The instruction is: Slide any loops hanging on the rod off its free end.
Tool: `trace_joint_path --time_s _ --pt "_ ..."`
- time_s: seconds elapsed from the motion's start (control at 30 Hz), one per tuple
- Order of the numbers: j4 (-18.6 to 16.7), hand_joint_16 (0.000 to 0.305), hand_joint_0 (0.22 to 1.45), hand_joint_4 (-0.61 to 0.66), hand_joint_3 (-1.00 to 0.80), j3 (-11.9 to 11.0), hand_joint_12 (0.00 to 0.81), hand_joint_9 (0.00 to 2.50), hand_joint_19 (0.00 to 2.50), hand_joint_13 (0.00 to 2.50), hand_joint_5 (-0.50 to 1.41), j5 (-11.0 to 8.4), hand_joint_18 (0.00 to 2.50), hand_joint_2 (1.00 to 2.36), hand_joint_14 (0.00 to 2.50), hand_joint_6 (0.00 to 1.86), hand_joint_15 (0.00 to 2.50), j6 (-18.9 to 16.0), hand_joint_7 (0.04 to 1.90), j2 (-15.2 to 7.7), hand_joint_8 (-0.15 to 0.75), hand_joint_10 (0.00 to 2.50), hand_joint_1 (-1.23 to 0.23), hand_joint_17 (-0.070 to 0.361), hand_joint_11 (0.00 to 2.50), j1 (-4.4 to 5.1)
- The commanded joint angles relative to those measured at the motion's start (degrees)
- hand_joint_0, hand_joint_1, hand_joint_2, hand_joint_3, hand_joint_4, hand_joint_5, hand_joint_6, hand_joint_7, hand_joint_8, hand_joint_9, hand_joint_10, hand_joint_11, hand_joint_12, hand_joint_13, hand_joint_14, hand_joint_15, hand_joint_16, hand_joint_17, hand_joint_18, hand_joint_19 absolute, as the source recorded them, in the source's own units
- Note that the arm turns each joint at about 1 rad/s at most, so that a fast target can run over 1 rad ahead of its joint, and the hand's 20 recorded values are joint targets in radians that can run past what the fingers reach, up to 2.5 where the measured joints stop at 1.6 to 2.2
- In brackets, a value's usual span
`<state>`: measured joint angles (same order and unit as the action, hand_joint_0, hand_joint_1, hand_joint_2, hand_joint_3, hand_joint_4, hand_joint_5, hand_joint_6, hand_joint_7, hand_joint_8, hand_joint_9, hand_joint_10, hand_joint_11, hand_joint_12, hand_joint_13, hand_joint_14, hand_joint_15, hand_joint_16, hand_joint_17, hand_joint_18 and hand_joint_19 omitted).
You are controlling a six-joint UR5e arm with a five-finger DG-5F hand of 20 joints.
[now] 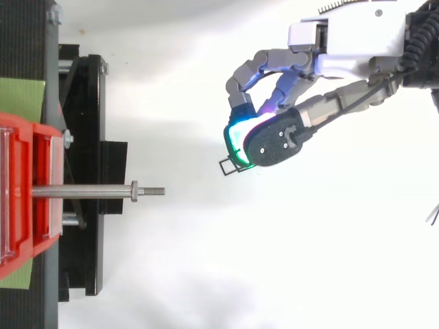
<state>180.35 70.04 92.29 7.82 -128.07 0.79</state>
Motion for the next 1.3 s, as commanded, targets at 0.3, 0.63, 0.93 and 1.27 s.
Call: trace_joint_path --time_s 0.3,0.63,0.93,1.27 --pt "0.1 0.043 0.56 0.17 -0.44 0.0 0.267 0.93 0.33 0.83 -0.16 0.0 0.73 1.0 0.01 0.78 0.13 0.0 1.31 0.0 0.295 0.01 -0.7 0.097 0.31 -0.09" --pt "0.4 0.043 0.57 0.15 -0.31 0.0 0.265 0.94 0.33 0.83 -0.17 0.0 0.73 1.02 0.0 0.84 0.13 0.0 1.31 0.0 0.3 0.01 -0.65 0.096 0.31 0.0" --pt "0.4 0.042 0.58 0.15 -0.42 0.0 0.262 0.99 0.34 0.84 -0.15 0.0 0.73 1.01 0.01 0.82 0.14 0.0 1.31 0.0 0.309 0.01 -0.53 0.094 0.32 0.0" --pt "0.4 0.043 0.55 0.16 -0.5 0.0 0.268 1.01 0.34 0.86 -0.14 0.0 0.74 1.0 0.01 0.82 0.14 0.0 1.3 0.0 0.316 0.01 -0.49 0.096 0.32 0.0"
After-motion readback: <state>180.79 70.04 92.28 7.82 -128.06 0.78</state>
